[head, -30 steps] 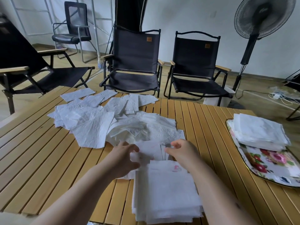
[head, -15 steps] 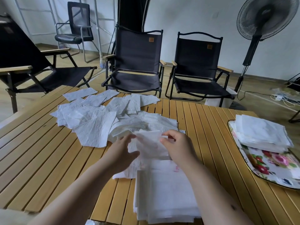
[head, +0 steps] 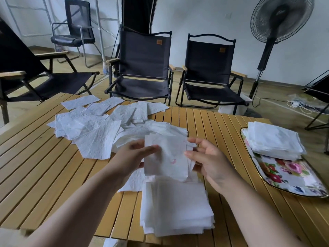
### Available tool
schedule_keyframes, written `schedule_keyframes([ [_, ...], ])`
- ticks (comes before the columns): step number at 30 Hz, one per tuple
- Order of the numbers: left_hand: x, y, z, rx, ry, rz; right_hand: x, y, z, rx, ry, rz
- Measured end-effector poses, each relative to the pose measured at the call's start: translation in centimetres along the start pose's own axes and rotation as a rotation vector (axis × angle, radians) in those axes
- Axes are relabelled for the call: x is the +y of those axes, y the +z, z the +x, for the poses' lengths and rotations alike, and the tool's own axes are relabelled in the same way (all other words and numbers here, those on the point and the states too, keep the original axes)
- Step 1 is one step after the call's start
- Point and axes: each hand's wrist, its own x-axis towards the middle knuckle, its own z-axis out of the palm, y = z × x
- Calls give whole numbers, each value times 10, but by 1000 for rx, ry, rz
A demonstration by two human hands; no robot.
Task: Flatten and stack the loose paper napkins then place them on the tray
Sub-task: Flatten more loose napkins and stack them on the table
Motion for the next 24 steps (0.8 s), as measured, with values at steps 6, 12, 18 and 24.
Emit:
schedule_keyframes([
  [6, 3, 10, -12, -94, 42, 103, 8, -23, -20, -10, 121, 172],
  [12, 3, 17, -17, -29, 55, 135, 11, -23, -22, 65, 67, 25],
  [18, 3, 12, -23, 30, 75, 330, 13, -8, -21, 106, -54, -209],
  [24, 2, 9, -27, 38, 72, 329, 7, -4, -28, 77, -27, -146],
])
